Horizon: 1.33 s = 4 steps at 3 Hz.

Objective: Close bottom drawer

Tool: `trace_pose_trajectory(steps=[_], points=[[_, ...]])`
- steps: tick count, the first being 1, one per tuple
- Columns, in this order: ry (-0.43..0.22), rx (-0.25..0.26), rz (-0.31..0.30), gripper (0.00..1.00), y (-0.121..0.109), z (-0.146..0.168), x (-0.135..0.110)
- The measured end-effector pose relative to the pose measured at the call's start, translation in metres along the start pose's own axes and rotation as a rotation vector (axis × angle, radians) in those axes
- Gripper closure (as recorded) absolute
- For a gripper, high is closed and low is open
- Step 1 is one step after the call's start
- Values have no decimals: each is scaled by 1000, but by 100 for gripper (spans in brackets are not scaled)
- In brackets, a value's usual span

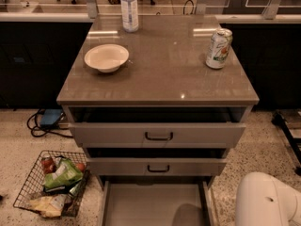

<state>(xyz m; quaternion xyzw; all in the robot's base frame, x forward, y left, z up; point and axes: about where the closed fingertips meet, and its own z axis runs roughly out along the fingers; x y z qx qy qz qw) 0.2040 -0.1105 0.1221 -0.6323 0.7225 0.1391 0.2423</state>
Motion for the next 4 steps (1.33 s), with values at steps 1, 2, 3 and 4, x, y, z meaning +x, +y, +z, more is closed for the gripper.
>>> trace_pose_trajectory(steps=[1, 2, 3, 4], points=[[10, 37, -27, 100, 0, 4, -6], [-6, 85, -49, 100, -2, 11, -13], [-29, 132, -58, 100, -10, 17, -14], [-37, 180, -82, 100, -27, 21, -12]])
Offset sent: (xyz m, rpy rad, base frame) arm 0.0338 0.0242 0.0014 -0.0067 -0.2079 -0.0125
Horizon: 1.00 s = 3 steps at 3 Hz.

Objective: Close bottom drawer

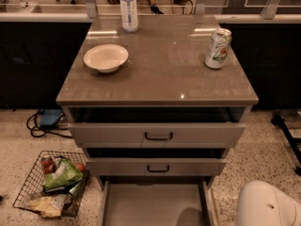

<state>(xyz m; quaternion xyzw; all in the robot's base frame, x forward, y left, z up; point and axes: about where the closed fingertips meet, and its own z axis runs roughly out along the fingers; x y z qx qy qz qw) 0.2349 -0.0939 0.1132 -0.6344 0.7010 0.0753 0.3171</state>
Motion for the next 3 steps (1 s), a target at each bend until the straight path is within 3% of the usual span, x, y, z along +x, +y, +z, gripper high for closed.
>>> trace_pose_trajectory(steps=[2, 3], points=[[-26, 69, -75, 100, -46, 17, 0], [-26, 69, -75, 100, -45, 17, 0]])
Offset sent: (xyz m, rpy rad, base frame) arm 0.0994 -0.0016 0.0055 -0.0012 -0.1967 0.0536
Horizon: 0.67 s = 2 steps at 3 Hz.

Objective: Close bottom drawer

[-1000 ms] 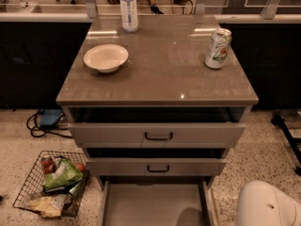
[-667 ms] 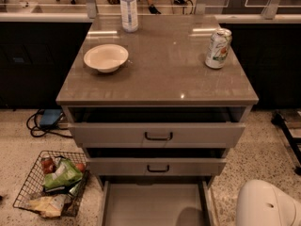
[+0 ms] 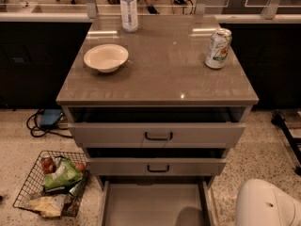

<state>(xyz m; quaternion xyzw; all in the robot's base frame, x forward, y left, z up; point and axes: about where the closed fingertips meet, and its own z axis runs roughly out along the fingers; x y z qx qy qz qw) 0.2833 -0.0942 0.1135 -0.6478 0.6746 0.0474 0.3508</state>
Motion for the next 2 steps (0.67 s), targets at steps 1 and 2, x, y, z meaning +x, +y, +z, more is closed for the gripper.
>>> trace_pose_trajectory(steps=[1, 2], points=[[-31, 63, -46, 100, -32, 13, 0], [-32, 65, -47, 100, -32, 13, -1]])
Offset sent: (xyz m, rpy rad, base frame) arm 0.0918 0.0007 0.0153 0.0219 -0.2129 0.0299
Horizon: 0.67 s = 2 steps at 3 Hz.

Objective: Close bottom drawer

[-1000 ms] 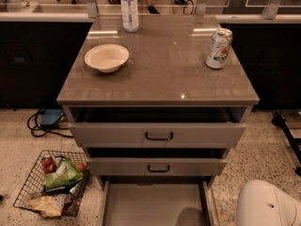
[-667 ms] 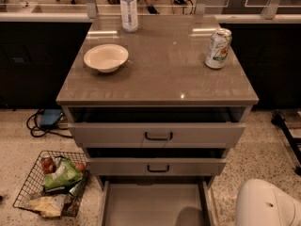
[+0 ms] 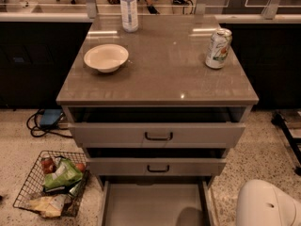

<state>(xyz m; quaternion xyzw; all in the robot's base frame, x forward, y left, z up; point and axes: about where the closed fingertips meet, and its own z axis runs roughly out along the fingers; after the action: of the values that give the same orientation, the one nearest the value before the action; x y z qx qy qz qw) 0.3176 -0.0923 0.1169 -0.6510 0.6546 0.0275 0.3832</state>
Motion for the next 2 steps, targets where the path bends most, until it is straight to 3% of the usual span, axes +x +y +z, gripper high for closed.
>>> trace_pose_trajectory(steps=[1, 2], points=[[-20, 44, -37, 100, -25, 9, 0], [-20, 44, -37, 100, -25, 9, 0]])
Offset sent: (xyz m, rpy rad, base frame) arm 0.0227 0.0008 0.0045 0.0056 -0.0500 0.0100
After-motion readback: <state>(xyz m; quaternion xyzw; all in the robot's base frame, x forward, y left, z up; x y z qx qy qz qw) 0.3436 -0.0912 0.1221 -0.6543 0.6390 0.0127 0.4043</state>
